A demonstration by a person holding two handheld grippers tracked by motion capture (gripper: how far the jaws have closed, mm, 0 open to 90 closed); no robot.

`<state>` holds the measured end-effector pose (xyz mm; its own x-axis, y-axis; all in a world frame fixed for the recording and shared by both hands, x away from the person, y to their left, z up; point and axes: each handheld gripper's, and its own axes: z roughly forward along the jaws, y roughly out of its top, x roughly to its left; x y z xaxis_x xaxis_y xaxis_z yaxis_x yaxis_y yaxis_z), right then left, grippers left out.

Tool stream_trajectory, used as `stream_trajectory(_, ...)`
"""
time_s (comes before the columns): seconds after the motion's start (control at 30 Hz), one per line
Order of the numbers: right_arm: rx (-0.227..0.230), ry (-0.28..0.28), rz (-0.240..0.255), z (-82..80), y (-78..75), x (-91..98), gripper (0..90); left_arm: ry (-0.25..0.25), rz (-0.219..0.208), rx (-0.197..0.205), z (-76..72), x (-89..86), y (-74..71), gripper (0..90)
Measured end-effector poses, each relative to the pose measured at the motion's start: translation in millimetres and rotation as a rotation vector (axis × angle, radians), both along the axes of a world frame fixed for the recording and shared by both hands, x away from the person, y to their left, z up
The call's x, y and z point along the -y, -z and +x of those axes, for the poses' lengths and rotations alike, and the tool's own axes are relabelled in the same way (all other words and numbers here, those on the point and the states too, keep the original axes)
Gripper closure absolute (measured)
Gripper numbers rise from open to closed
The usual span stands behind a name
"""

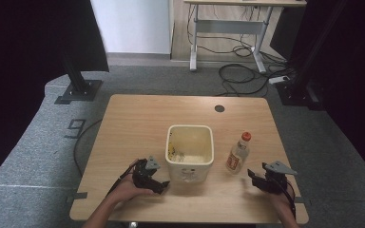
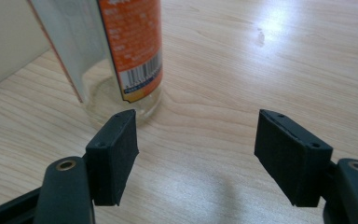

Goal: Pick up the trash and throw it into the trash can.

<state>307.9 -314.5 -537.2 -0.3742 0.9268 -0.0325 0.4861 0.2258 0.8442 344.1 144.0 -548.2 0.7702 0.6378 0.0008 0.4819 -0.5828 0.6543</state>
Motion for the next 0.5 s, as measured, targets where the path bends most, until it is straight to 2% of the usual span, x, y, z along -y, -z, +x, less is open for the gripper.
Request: stream_trajectory(0.5,0.028,-0.003,0.025,-4.6,-9.2,-8.2,31.0,0.000,0.000,0.000,0.0,0.0,0.0,0.0)
